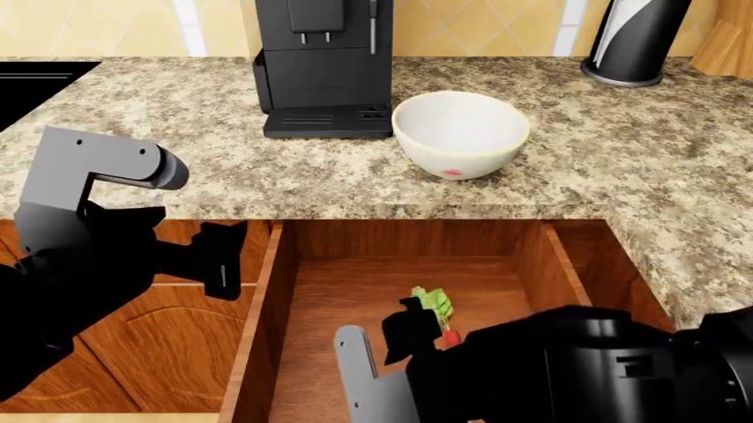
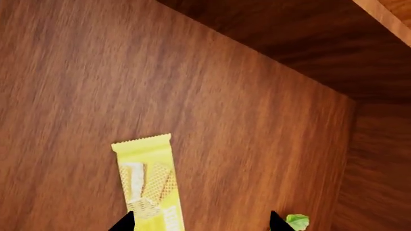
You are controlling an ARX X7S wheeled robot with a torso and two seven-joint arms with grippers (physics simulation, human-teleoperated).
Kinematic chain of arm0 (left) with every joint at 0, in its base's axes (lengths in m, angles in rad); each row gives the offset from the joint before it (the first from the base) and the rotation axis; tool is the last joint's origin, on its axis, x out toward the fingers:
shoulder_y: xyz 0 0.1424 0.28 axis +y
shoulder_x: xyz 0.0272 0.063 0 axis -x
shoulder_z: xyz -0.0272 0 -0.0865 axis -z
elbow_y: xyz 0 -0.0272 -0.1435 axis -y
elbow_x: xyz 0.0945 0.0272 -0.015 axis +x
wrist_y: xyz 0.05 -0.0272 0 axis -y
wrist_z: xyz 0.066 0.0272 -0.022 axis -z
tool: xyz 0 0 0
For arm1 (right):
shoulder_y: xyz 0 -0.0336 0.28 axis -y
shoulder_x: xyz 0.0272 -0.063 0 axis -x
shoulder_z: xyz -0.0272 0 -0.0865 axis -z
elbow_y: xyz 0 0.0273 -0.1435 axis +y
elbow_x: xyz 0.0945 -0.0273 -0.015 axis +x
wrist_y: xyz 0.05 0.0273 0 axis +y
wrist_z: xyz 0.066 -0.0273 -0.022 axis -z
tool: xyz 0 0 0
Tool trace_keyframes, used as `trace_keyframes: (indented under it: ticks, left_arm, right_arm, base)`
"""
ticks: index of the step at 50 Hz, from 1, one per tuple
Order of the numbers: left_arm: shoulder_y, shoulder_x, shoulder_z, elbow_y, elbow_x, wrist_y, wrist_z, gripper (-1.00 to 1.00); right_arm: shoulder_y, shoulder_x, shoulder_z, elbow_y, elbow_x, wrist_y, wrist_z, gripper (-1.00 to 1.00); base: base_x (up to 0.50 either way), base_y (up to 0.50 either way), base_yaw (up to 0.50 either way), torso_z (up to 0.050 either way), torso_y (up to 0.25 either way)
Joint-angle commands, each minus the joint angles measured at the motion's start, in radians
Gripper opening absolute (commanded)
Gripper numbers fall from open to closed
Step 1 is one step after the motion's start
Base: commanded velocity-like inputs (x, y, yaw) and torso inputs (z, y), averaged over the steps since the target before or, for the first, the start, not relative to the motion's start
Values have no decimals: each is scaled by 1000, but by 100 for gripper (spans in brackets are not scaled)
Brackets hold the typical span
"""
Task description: Place the bar in the bowl and close the drawer.
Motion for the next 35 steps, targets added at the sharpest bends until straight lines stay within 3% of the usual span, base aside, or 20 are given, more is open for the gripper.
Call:
trace_keyframes:
  ticks: [1, 35]
  left_arm:
    - [-3, -2, 6, 1, -1, 2, 0, 100]
    - [12, -11, 14, -6, 18, 18, 22, 100]
  right_arm:
    - [-9, -2, 11, -34, 38, 4, -13, 100]
    - [-53, -31, -69, 28, -4, -29, -43, 100]
  base:
    - [0, 0, 0, 0, 0]
    - [0, 0, 0, 0, 0]
